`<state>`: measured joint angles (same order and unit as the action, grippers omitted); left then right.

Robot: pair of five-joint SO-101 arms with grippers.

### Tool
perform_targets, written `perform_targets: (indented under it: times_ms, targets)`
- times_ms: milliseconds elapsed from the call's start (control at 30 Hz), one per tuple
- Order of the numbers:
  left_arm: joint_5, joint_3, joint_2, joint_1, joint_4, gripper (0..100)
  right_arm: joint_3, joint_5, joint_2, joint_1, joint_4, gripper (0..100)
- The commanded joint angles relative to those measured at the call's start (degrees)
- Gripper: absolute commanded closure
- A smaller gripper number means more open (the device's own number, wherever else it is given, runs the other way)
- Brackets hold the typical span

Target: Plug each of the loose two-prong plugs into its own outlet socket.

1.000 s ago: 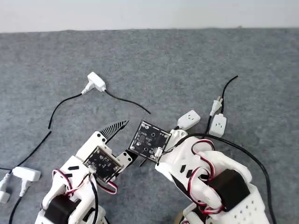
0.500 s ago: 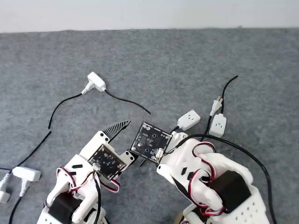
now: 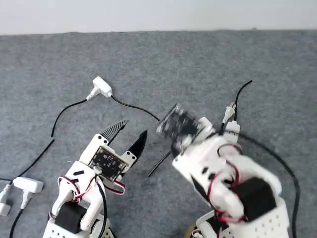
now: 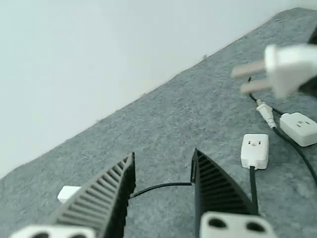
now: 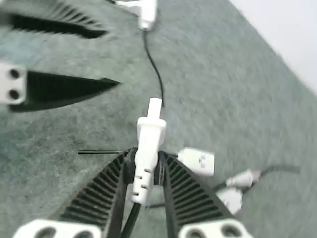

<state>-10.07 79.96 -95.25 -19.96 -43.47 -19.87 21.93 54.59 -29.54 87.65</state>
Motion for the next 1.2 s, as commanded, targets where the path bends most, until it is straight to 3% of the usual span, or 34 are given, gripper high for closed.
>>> perform_targets:
  times_ms: [0,167,600,1167]
  targets:
    - [2.73,0.4,0.0,2.81,3.78,81,12.04,-5.63,-8.57,5.05,3.82,99.1]
    - [3.08,0.84,0.0,4.31,4.75,81,26.2,-9.58,-23.16,9.19,13.67,99.1]
    - [3.08,2.33,0.0,3.96,6.07,81,28.22,2.02,-54.2,21.76,15.34,99.1]
    - [2.99,4.35,0.0,3.78,8.7,81,36.48,14.68,-67.56,28.44,15.25,99.1]
